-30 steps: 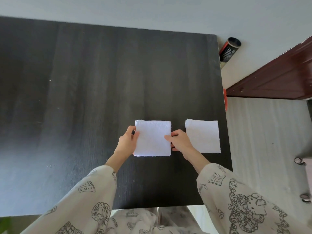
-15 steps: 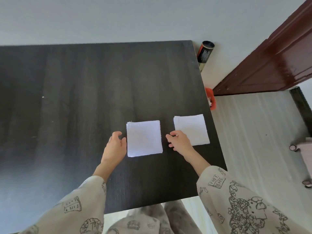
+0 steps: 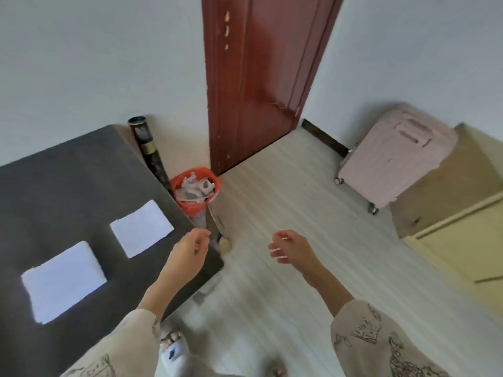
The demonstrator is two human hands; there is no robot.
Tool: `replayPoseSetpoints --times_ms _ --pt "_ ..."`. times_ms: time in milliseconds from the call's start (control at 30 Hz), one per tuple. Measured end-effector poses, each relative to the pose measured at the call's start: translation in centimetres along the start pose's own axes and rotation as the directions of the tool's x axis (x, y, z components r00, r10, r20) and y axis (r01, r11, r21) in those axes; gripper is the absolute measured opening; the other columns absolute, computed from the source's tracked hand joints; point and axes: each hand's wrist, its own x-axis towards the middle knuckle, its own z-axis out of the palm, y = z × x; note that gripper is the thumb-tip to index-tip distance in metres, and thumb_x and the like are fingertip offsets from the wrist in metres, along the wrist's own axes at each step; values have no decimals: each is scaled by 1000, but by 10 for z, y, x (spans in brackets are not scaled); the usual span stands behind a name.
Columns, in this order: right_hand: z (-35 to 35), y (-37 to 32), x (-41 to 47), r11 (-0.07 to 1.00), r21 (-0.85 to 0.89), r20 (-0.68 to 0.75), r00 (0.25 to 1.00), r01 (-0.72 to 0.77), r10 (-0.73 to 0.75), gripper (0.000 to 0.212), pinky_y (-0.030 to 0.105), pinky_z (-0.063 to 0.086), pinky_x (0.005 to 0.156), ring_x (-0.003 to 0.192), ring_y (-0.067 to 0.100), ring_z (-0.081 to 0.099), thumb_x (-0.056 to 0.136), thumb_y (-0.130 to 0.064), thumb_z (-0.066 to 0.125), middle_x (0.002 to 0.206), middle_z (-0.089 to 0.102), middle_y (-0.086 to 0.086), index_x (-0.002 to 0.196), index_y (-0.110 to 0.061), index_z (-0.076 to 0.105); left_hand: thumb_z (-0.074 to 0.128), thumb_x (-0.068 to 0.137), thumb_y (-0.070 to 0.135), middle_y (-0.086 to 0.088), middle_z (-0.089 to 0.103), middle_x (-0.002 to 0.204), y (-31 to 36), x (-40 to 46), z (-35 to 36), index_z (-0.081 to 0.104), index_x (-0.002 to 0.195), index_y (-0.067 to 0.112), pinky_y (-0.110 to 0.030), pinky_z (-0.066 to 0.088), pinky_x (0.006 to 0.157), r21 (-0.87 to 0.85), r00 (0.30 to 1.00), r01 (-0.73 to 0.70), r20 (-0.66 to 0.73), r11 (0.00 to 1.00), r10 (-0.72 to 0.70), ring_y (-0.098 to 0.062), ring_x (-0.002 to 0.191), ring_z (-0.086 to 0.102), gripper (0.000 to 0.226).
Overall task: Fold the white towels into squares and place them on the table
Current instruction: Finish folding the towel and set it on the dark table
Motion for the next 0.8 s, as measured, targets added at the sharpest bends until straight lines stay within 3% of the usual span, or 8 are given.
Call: replayPoseSetpoints --times_ms 133,233,333,533,800 --pt "-135 50 -34 995 101 -169 986 15 2 14 25 48 66 73 16 62 94 -20 53 87 66 4 105 -12 57 44 96 15 -9 61 107 115 11 104 55 119 8 -17 33 74 46 967 -198 169 979 188 -24 92 58 26" --pt "-226 87 -62 980 198 -322 945 19 46 11 23 47 64 71 15 62 94 -18 53 84 66 2 102 -12 58 47 95 13 2 58 96 192 11 180 58 112 9 -20 41 76 1 896 -378 253 926 365 -13 81 55 21" --pt "-303 119 -86 956 291 -449 887 34 105 13 22 47 63 73 16 62 94 -17 53 85 66 4 103 -11 59 49 94 14 2 60 95 255 11 248 58 111 14 -19 42 74 -28 807 -468 393 883 440 -12 78 59 19" --pt "-427 171 -91 905 415 -612 765 93 201 17 26 50 69 79 18 63 95 -19 52 91 68 6 107 -11 60 48 95 16 -1 62 98 365 34 371 55 108 21 -18 43 71 -96 651 -557 566 825 505 -17 83 63 15" --pt "-610 193 -24 871 474 -692 667 130 277 18 27 50 70 79 18 64 95 -21 51 90 68 4 107 -11 60 44 97 19 -4 61 107 517 116 519 52 108 24 -25 47 76 -162 555 -558 656 814 511 -19 93 62 14"
